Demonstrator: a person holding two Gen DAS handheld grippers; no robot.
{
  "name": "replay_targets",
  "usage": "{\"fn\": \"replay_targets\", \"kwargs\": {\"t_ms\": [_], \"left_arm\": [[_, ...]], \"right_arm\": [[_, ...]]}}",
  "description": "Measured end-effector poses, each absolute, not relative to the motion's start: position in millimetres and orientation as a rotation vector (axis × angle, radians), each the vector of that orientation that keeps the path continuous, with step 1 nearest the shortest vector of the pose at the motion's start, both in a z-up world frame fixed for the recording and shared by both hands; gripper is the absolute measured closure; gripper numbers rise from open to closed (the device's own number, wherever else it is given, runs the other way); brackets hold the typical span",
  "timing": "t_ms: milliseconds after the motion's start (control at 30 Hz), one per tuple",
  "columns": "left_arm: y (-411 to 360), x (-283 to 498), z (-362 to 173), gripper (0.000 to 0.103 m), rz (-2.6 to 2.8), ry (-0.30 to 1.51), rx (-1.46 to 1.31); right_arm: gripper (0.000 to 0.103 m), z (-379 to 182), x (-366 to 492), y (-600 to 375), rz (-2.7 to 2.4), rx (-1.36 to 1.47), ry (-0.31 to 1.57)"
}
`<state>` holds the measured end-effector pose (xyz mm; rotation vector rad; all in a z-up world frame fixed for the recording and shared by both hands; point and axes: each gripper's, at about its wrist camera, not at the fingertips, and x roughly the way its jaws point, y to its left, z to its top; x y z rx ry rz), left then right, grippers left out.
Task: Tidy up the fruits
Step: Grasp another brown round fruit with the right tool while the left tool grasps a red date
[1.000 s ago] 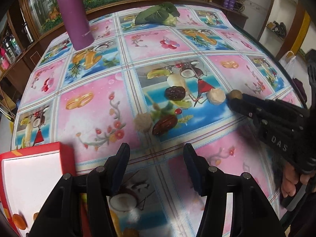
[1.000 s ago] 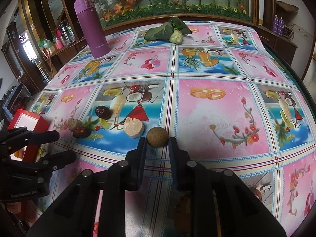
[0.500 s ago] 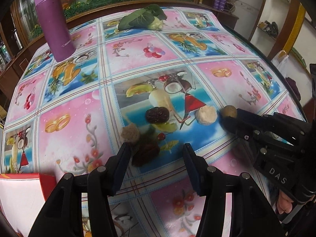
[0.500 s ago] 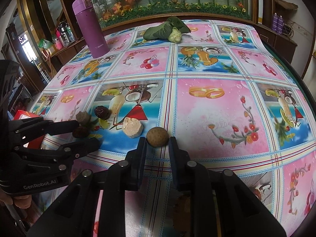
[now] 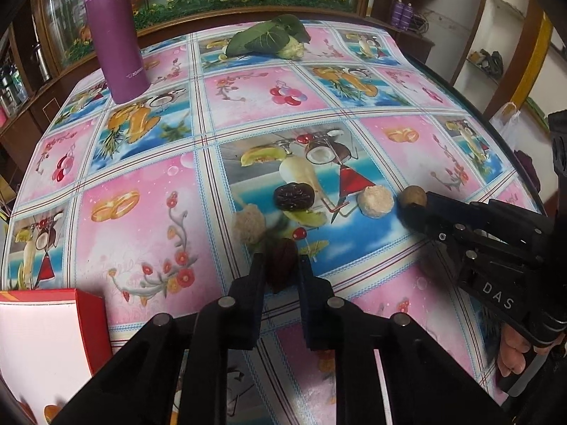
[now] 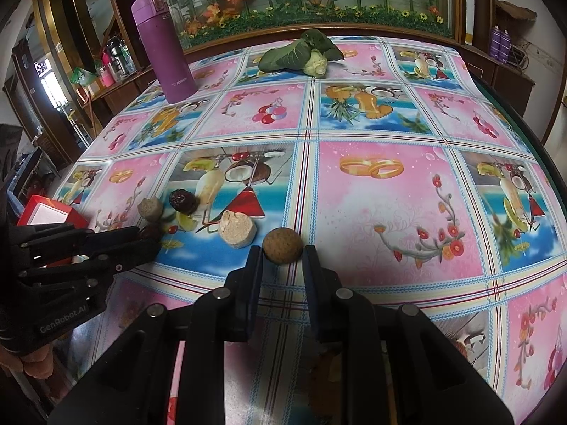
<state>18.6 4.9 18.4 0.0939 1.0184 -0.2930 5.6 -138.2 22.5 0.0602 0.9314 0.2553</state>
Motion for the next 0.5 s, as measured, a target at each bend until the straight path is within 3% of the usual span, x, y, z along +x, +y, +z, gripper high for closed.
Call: {"fn": "replay_targets", "kwargs": {"t_ms": [267, 500], "left_arm": [[11.1, 15.9, 18.0, 0.085, -0.291, 1.016, 0.031], [5.9, 13.4, 17.7, 0.076, -0.293, 1.003, 0.050]], "right_arm": [[0.078, 22.7, 6.1, -138.6, 0.252, 0.062, 0.928], [0.078, 22.8, 6.9, -139.5, 0.253, 0.069, 0.922]]}}
